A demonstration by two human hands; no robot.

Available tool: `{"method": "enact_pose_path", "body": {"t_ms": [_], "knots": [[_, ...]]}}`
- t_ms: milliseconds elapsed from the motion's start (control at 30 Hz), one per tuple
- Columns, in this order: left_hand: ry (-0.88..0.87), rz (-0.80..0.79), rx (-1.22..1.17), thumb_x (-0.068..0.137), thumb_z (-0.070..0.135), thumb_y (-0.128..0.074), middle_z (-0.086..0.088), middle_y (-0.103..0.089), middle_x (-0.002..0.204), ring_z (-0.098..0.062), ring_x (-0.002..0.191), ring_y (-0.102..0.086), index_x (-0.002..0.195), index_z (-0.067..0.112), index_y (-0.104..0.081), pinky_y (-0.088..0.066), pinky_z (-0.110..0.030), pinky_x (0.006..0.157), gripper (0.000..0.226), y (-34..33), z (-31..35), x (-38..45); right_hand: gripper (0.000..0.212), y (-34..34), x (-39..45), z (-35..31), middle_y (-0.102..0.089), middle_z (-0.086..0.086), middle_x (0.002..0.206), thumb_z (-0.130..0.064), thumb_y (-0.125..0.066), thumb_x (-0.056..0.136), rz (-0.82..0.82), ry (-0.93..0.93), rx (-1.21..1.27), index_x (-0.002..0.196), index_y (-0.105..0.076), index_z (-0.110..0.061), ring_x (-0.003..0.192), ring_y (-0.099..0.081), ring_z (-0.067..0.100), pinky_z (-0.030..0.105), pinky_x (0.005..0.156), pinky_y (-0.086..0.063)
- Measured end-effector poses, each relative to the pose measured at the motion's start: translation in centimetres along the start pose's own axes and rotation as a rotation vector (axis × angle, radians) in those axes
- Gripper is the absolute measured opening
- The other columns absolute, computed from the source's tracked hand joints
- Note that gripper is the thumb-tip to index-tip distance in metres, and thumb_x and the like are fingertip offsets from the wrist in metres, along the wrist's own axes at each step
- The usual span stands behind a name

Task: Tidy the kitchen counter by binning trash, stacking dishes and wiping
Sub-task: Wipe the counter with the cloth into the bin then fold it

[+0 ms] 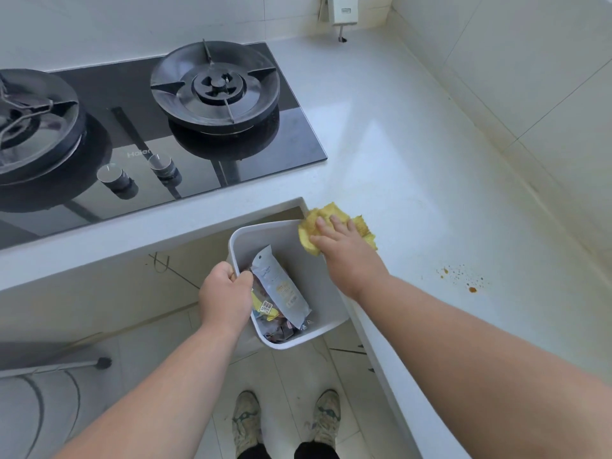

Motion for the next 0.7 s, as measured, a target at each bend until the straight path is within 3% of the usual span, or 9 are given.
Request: {"method": "enact_pose_path", "body": {"t_ms": [133,200,233,300,367,433,467,567,700], "knots": [[0.002,-0.022,-0.006,0.090,0.011,-0.058,-0.003,-0.034,0.069,-0.023,0.065,-0.030,0.073,0.019,-0.031,-0.027,-0.038,0.061,0.033,0.0,0.0,-0.4,0.071,-0.9,-2.9,-0.2,-0.019,0.002,0.178,0.012,-0.042,0.100,-0.058,0.126,-0.055,0.163,-0.042,-0.019,0.167,-0.005,0.026,0.037,0.132,0.010],[0.003,-0.028,-0.005,0.091,0.011,-0.058,-0.003,-0.034,0.069,-0.023,0.065,-0.030,0.073,0.019,-0.031,-0.027,-0.038,0.061,0.034,0.2,-0.2,-0.6,0.066,-0.7,-4.1,-0.5,-0.032,0.000,0.175,0.011,-0.042,0.102,-0.052,0.130,0.018,0.160,-0.047,-0.020,0.165,-0.016,0.023,0.039,0.136,-0.002],[0.003,-0.032,0.001,0.090,0.012,-0.059,-0.003,-0.034,0.069,-0.023,0.065,-0.030,0.073,0.019,-0.031,-0.027,-0.038,0.061,0.033,0.3,-0.4,-0.8,0.061,-0.4,-4.7,-0.6,-0.042,-0.001,0.170,0.008,-0.043,0.104,-0.026,0.095,0.094,0.156,-0.053,-0.021,0.162,-0.028,0.022,0.041,0.135,-0.016],[-0.003,-0.037,0.018,0.089,0.013,-0.059,-0.004,-0.035,0.068,-0.024,0.064,-0.031,0.073,0.019,-0.032,-0.028,-0.039,0.061,0.031,0.6,-0.8,-1.0,0.046,1.4,-6.1,-0.4,-0.064,-0.003,0.149,-0.003,-0.048,0.108,0.061,-0.051,0.315,0.144,-0.066,-0.025,0.136,-0.057,0.020,0.036,0.117,-0.042],[0.005,-0.032,0.036,0.089,0.012,-0.058,-0.005,-0.035,0.068,-0.024,0.064,-0.031,0.074,0.018,-0.033,-0.028,-0.039,0.060,0.030,1.2,-1.3,-1.0,0.037,3.0,-7.8,0.3,-0.074,-0.007,0.120,-0.010,-0.050,0.109,0.165,-0.221,0.551,0.132,-0.072,-0.028,0.102,-0.063,0.008,0.023,0.093,-0.050],[-0.001,-0.034,0.057,0.089,0.011,-0.058,-0.005,-0.035,0.068,-0.024,0.064,-0.030,0.074,0.018,-0.033,-0.027,-0.038,0.060,0.030,1.4,-1.5,-1.2,0.035,4.1,-10.1,2.0,-0.075,-0.014,0.103,-0.014,-0.049,0.109,0.270,-0.429,0.785,0.120,-0.075,-0.035,0.089,-0.063,-0.003,0.017,0.082,-0.051],[-0.010,-0.030,0.076,0.089,0.010,-0.059,-0.006,-0.035,0.068,-0.024,0.064,-0.031,0.073,0.018,-0.033,-0.027,-0.038,0.060,0.031,1.6,-1.5,-1.2,0.034,4.4,-11.2,3.2,-0.077,-0.015,0.103,-0.016,-0.048,0.109,0.319,-0.535,0.922,0.116,-0.075,-0.036,0.092,-0.068,-0.001,0.022,0.084,-0.055],[-0.030,-0.028,0.126,0.090,0.010,-0.059,-0.007,-0.037,0.068,-0.026,0.063,-0.032,0.072,0.017,-0.033,-0.028,-0.038,0.060,0.032,1.8,-1.3,-1.8,0.032,4.9,-14.4,6.2,-0.083,0.003,0.111,-0.015,-0.045,0.112,0.452,-0.730,1.362,0.119,-0.075,-0.024,0.104,-0.078,0.031,0.059,0.089,-0.064],[-0.020,-0.031,0.135,0.090,0.012,-0.060,-0.008,-0.037,0.068,-0.026,0.065,-0.032,0.073,0.017,-0.034,-0.030,-0.039,0.061,0.031,1.5,-1.8,-2.6,0.036,7.0,-17.5,10.2,-0.082,0.009,0.117,-0.006,-0.037,0.112,0.573,-0.799,1.474,0.120,-0.071,-0.013,0.103,-0.078,0.039,0.063,0.084,-0.061]]}}
Point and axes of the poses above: each hand's wrist, its own x-axis towards the middle knuckle, its own y-axis out of the back of the hand, z = x × y, the point moved 8 cm from there along x, towards the middle knuckle
